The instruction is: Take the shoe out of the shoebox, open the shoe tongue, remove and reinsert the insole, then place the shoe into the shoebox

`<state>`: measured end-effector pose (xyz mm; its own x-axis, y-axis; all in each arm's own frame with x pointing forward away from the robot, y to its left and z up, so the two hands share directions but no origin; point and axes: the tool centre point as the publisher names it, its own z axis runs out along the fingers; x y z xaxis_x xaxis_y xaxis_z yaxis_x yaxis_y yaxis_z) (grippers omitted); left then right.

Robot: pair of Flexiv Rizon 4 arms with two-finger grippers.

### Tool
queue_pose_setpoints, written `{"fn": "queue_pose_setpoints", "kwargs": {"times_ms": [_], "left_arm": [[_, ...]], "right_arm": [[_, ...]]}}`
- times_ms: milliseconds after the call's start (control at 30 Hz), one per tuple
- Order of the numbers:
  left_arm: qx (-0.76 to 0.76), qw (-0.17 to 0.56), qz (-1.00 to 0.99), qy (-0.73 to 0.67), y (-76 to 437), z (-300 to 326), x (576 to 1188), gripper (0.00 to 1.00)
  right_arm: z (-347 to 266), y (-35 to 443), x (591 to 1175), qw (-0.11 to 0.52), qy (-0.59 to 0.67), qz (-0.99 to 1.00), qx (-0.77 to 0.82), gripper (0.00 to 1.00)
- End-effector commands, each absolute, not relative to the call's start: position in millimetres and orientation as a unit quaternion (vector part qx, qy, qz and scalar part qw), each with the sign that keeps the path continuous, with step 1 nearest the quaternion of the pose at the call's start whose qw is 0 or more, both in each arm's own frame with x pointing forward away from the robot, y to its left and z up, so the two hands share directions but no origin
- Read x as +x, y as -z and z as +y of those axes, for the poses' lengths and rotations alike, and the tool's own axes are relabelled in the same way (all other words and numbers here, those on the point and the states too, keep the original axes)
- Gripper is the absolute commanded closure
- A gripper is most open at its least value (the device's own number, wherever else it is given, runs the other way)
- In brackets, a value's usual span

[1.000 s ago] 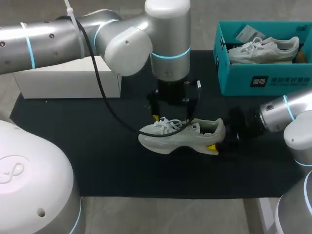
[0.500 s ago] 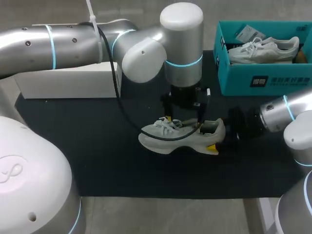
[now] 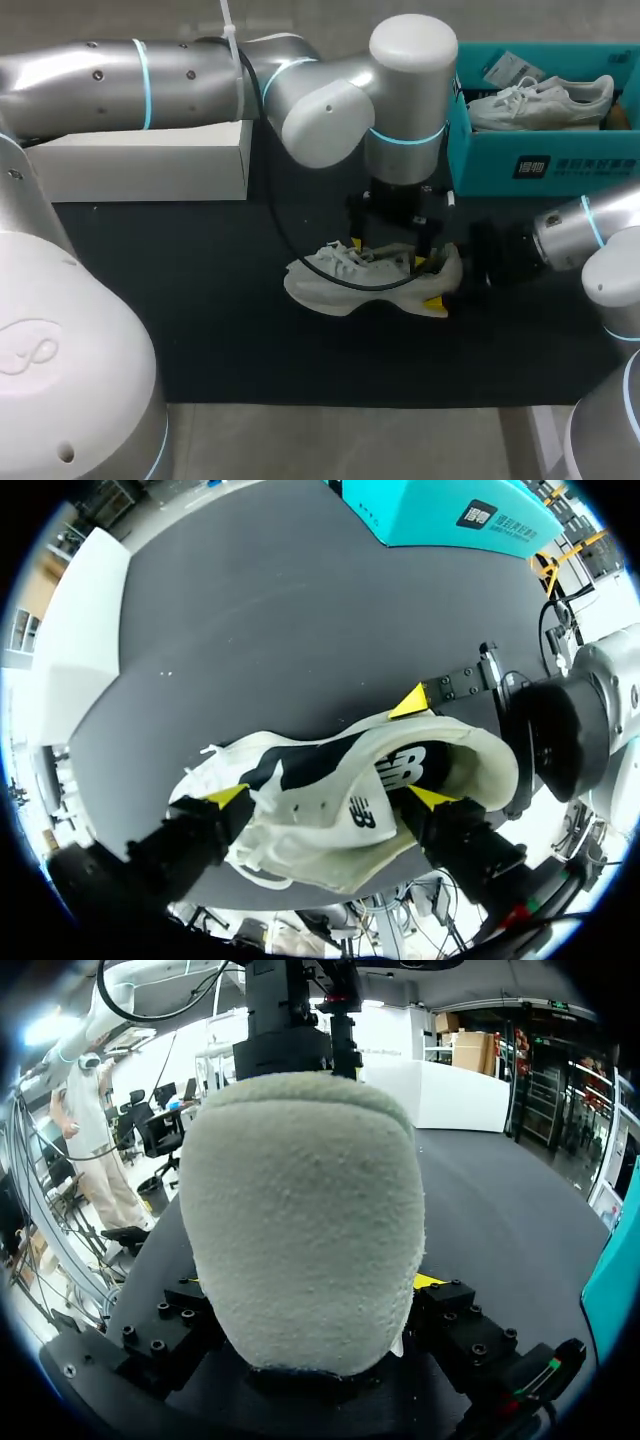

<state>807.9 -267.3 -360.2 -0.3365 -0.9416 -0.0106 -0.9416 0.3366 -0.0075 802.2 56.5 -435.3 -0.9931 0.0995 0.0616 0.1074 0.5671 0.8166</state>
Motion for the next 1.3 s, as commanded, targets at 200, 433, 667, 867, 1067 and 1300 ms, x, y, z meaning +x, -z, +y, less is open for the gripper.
{"fn": "queue_pose_setpoints", "kwargs": {"times_ms": [200,433,667,867,1067,1300], "left_arm": [[-0.602,0.052,0.797,-0.032,358,-255,804,0.00],[-0.641,0.046,0.766,-0.018,343,-225,801,0.00],[-0.650,0.033,0.759,0.002,337,-216,803,0.11],[-0.634,-0.007,0.773,0.014,341,-223,807,1.00],[-0.606,-0.071,0.791,0.032,343,-229,809,1.00],[-0.561,-0.140,0.814,0.065,338,-230,810,1.00]], "right_arm": [[60,440,803,0.003,0.461,-0.886,-0.059,1.00],[60,440,803,0.003,0.461,-0.886,-0.059,1.00],[60,440,803,0.003,0.461,-0.886,-0.059,1.00],[60,440,803,0.003,0.461,-0.886,-0.059,1.00],[60,440,803,0.003,0.461,-0.886,-0.059,1.00],[60,440,803,0.003,0.461,-0.886,-0.059,1.00]]}}
